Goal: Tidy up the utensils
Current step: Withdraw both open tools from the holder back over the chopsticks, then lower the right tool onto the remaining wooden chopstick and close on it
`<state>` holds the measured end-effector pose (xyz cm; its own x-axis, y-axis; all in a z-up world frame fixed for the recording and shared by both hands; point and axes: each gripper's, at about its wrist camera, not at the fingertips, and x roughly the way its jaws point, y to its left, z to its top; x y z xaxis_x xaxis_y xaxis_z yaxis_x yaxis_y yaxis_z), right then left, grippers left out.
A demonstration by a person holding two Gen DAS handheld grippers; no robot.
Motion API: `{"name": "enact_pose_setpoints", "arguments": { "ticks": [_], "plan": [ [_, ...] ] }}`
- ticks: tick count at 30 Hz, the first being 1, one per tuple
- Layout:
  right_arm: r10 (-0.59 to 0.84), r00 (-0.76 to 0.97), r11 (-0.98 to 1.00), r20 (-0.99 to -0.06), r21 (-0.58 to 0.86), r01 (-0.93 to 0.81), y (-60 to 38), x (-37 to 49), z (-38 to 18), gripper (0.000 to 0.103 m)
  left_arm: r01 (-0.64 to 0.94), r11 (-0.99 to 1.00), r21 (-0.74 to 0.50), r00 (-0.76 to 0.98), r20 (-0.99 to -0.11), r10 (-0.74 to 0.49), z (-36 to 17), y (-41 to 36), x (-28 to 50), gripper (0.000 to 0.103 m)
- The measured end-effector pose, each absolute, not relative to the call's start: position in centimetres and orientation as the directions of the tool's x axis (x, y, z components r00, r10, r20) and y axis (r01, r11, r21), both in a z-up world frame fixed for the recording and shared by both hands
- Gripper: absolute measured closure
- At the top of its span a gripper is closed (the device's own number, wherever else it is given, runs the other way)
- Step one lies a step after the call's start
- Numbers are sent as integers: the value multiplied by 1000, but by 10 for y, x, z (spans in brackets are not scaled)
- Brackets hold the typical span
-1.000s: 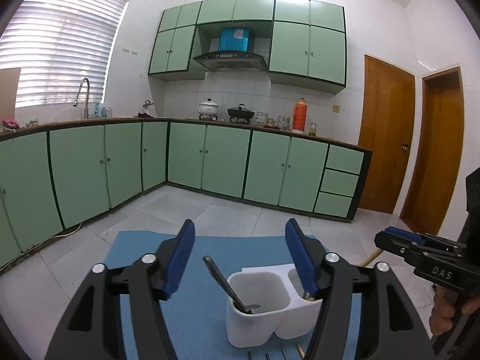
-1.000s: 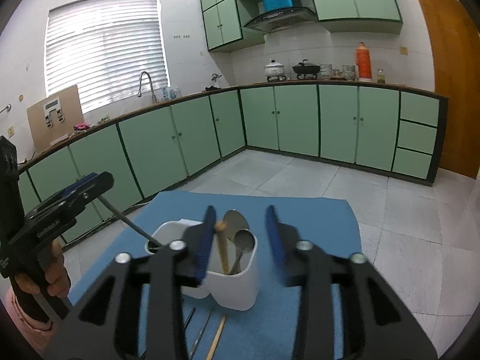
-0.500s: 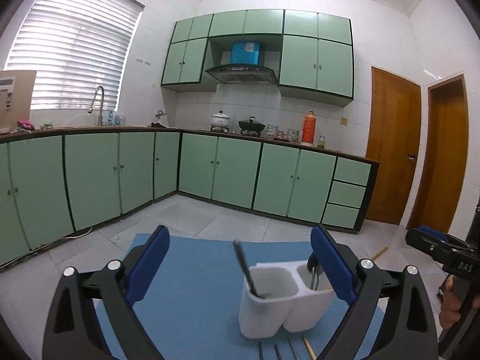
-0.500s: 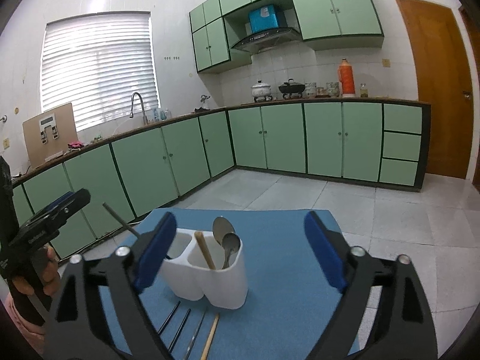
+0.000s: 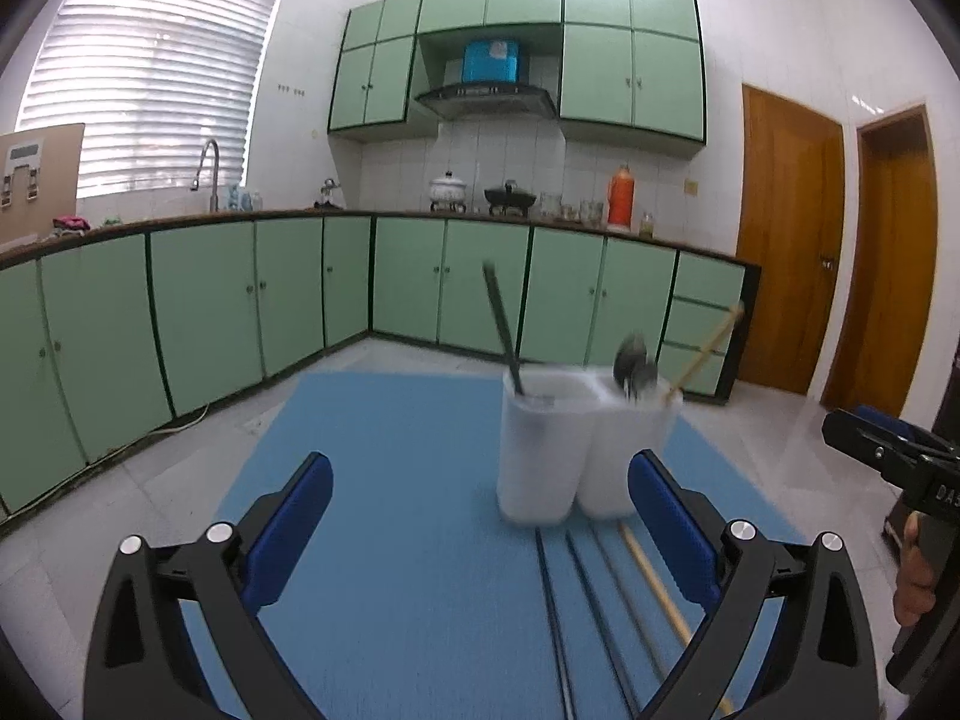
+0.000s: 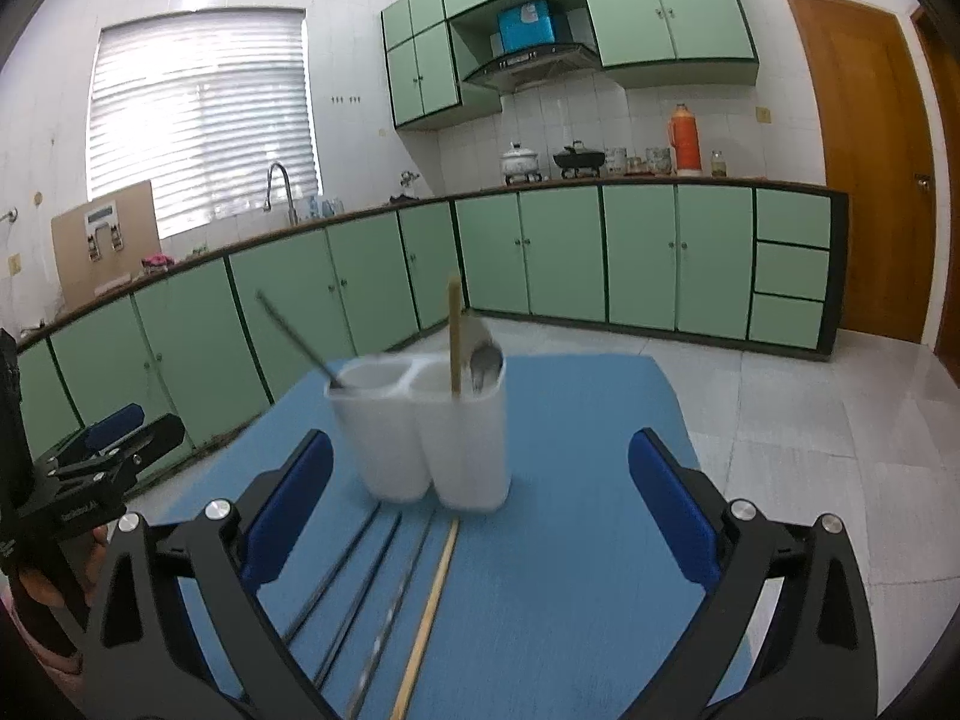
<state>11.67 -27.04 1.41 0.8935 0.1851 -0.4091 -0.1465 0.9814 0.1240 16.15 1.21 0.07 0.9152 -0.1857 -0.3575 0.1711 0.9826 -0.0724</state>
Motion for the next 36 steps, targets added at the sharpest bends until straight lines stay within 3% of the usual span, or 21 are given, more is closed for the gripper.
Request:
{"name": "enact_pose_setpoints", "arguments": {
  "ticks": [11, 20, 23, 36],
  "plan": [
    [148, 843, 988, -518, 109, -106, -244, 62, -58, 7, 169, 986, -1, 881, -447, -152, -60, 8, 109, 6],
    [115, 841, 993, -528, 63, -96, -225, 26, -92, 8, 180, 982, 54, 863, -487, -132, -95, 1, 79, 6],
    [93, 848, 995, -522, 16, -99, -219, 19, -101, 21, 181, 982, 50, 862, -489, -134, -102, 1, 73, 6],
    [88, 844, 994, -530, -8, -108, -211, 7, -125, 51, 181, 983, 12, 847, -510, -150, -124, 0, 60, 11]
  ]
}}
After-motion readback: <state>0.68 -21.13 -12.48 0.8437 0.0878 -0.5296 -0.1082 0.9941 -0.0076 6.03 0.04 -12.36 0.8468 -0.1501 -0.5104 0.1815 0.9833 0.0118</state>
